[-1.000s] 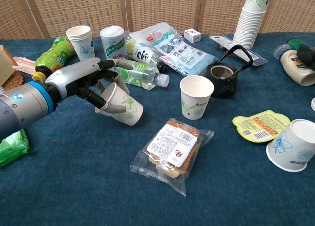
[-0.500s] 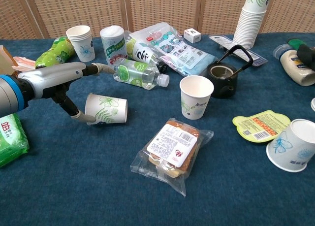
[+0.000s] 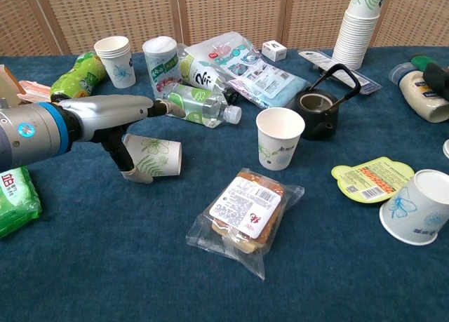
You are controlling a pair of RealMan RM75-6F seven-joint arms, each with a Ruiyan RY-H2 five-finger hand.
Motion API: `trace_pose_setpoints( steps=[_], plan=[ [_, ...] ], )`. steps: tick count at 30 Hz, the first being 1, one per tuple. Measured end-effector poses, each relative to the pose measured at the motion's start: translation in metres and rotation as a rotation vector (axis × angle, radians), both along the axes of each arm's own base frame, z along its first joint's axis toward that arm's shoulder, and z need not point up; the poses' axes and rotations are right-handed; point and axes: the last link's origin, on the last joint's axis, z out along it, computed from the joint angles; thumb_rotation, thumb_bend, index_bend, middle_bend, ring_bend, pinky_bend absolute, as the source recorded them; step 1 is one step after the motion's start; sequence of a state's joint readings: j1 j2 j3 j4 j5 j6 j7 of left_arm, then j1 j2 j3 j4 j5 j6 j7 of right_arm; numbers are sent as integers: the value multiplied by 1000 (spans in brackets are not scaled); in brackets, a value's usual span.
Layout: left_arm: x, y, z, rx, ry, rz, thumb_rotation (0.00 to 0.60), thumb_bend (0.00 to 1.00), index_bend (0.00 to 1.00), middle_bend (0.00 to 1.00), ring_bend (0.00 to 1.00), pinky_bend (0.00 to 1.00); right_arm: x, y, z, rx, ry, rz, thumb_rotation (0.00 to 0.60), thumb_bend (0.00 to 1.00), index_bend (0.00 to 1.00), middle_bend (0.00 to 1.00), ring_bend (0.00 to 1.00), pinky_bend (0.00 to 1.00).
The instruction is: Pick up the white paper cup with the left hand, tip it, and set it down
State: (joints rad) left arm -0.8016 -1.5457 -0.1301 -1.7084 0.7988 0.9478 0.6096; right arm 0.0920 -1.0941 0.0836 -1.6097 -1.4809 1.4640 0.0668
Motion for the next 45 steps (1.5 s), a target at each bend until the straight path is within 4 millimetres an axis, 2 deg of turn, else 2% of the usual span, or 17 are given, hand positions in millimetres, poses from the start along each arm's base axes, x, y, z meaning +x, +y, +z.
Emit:
trace_pose_setpoints(
  steps=[10, 16, 21, 31, 40, 45],
  plan=[
    [20, -1, -15, -28, 65, 14, 600, 247, 33, 13, 0, 77, -1, 0, 4, -8, -22, -3, 600, 0, 0, 0, 0, 0],
    [28, 3, -19, 15, 118, 15, 600, 248, 117, 145, 10, 173, -3, -1, 6, -12, -31, -9, 600, 0, 0, 0, 0, 0],
    [33, 4, -20, 47, 133, 15, 600, 254, 180, 284, 121, 262, -4, -1, 6, -9, -33, -11, 600, 0, 0, 0, 0, 0],
    [32, 3, -28, 57, 200, 19, 600, 281, 233, 354, 184, 298, -4, -1, 7, -11, -38, -11, 600, 0, 0, 0, 0, 0],
    [34, 4, -30, 81, 207, 13, 600, 336, 292, 481, 289, 320, -5, -2, 9, -13, -47, -15, 600, 0, 0, 0, 0, 0],
    [35, 4, -29, 95, 201, 8, 600, 350, 294, 484, 296, 324, -5, -2, 8, -9, -46, -15, 600, 0, 0, 0, 0, 0]
  ],
)
